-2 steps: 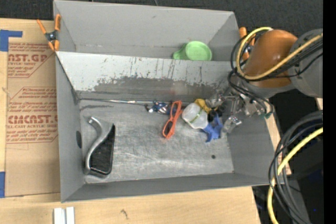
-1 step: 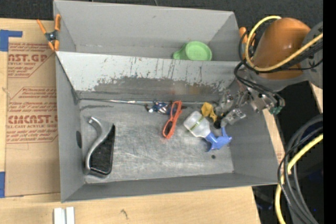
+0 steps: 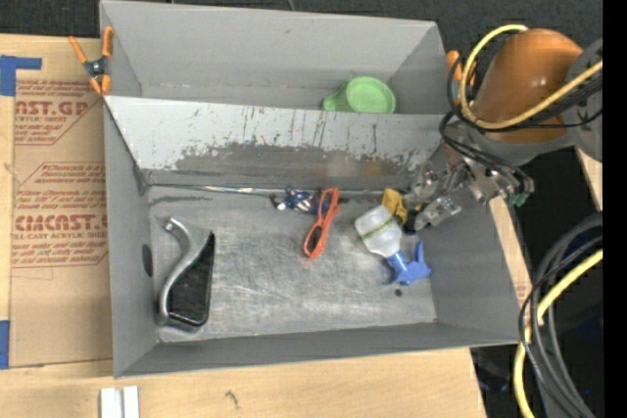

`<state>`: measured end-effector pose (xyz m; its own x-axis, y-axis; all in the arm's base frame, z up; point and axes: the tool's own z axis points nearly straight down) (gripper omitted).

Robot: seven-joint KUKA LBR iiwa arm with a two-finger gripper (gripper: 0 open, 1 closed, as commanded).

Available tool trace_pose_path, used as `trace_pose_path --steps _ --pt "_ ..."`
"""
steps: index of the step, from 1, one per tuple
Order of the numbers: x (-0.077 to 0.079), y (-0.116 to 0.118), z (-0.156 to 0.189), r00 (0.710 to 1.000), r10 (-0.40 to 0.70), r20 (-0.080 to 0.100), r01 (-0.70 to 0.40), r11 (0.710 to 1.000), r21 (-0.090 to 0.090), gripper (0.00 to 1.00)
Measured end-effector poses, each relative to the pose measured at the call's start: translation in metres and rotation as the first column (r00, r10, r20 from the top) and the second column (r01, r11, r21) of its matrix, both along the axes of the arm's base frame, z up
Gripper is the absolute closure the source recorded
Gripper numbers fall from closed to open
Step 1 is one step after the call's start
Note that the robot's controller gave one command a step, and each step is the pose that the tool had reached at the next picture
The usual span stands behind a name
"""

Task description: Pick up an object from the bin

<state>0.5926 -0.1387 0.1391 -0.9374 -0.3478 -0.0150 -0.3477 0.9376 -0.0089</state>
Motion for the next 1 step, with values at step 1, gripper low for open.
trace_pose_path --steps 1 --pt "-0.009 0.0036 0.0317 1.0 -0.001 -0.023 0.001 1.0 0.006 1.0"
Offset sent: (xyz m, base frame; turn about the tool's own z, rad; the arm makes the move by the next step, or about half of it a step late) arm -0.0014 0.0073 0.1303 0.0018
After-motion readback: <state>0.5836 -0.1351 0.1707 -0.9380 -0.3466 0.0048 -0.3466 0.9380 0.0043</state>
